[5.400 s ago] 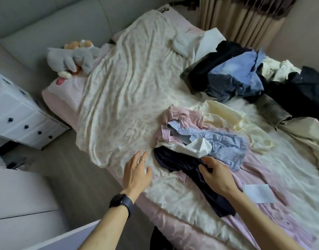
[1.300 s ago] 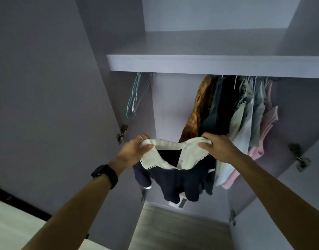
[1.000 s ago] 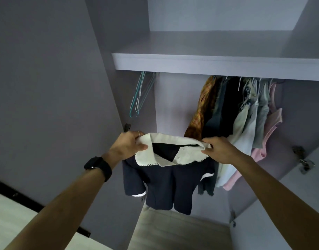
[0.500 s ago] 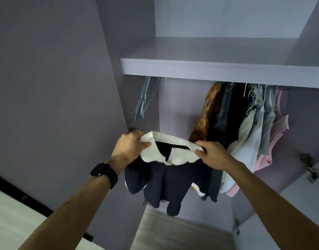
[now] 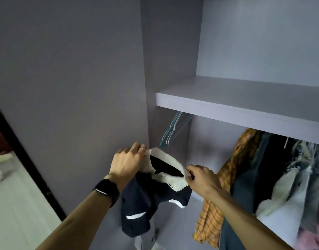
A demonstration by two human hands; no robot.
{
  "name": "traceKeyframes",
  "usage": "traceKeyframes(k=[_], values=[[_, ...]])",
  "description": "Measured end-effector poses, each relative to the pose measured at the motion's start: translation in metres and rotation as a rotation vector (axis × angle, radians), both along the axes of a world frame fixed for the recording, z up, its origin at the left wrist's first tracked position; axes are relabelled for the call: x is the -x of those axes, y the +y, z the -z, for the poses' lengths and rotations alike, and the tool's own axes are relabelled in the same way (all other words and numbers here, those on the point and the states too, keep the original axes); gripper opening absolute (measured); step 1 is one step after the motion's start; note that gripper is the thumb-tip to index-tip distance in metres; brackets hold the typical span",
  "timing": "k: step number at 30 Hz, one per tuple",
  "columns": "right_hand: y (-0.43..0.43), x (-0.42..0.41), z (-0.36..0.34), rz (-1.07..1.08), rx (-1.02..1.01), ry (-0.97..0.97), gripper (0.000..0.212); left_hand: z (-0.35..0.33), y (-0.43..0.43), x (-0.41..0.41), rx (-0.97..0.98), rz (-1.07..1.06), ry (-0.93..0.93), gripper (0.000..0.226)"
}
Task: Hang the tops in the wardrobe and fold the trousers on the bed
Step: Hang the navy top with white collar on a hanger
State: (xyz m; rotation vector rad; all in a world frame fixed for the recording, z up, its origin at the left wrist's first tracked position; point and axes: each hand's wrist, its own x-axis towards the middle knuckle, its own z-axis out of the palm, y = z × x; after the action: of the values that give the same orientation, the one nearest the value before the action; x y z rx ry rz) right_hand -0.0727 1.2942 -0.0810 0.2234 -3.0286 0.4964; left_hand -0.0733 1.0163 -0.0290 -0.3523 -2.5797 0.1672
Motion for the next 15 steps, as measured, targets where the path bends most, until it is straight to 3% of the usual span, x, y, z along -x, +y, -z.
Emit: traceKeyframes(k=[5, 8, 15], values=[[-0.022, 0.035, -0.027, -0.063, 0.091, -0.018, 0.034, -0.009, -0.019, 0.027, 0.220, 0.064, 0.360, 0.019], [-0.036, 0.067, -0.034, -0.058, 0.154, 0.004, 0.037, -0.008, -0.028, 0.039, 0.301, 0.005, 0.393, 0.037], [-0.063, 0.154, -0.011, 0.164, 0.309, 0.023, 0.052, 0.011, -0.049, 0.073, 0.312, 0.016, 0.543, 0.033]])
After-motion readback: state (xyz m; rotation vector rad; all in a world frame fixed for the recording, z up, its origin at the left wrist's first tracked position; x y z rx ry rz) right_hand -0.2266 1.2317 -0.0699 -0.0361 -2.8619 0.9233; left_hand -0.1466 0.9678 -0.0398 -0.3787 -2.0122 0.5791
